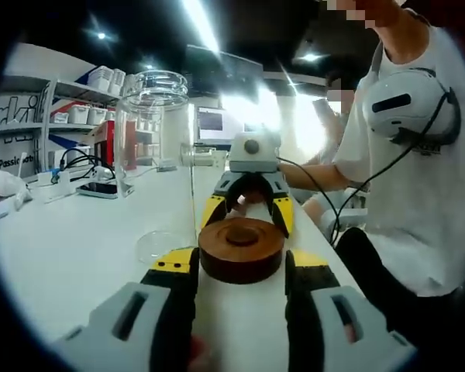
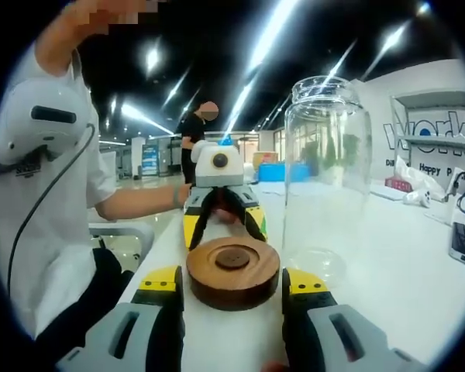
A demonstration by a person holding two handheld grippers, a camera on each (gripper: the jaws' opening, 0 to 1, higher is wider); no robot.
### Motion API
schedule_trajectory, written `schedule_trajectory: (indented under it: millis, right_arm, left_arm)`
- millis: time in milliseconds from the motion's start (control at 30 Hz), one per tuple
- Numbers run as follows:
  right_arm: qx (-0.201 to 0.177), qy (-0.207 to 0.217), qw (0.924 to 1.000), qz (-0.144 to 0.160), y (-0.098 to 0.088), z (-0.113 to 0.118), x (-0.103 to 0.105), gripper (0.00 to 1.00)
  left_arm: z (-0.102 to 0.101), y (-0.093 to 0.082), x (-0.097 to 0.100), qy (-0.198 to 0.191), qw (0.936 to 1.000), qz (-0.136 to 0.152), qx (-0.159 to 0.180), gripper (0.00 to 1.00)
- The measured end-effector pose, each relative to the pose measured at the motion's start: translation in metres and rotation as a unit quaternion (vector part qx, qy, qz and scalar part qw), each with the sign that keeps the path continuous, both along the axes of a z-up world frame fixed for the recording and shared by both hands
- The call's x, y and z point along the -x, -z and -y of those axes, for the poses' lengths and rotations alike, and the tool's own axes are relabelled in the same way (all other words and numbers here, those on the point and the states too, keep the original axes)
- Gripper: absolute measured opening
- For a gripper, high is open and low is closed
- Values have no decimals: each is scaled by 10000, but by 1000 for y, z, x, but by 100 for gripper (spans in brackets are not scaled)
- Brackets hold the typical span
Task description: Clamp the coffee can twist off the lid put the lid on the table pick up the lid cover the can tighten the lid
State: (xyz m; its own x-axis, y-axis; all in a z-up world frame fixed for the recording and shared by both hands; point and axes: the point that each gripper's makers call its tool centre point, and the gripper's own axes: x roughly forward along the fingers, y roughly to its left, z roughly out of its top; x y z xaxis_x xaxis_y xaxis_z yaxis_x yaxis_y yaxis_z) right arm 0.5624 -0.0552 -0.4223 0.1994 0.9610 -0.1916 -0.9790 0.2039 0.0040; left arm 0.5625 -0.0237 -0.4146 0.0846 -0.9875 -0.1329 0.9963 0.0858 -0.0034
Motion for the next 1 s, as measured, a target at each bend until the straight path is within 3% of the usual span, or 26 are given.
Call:
schedule_trajectory:
  millis: [167, 533, 1000]
  right_arm:
    - [-213, 33, 9997, -84, -8, 5, -2, 47]
    - [-163, 143, 9997, 74, -9, 16, 2, 45]
    - [-325, 276, 9991, -2, -14, 29, 1, 40]
  left_arm:
    - [0, 0, -1, -44, 10000, 39, -20, 36]
    - [-6, 0, 0, -154, 9999, 58, -24, 36]
    - [-23, -3, 2, -295, 9995, 8, 102, 34]
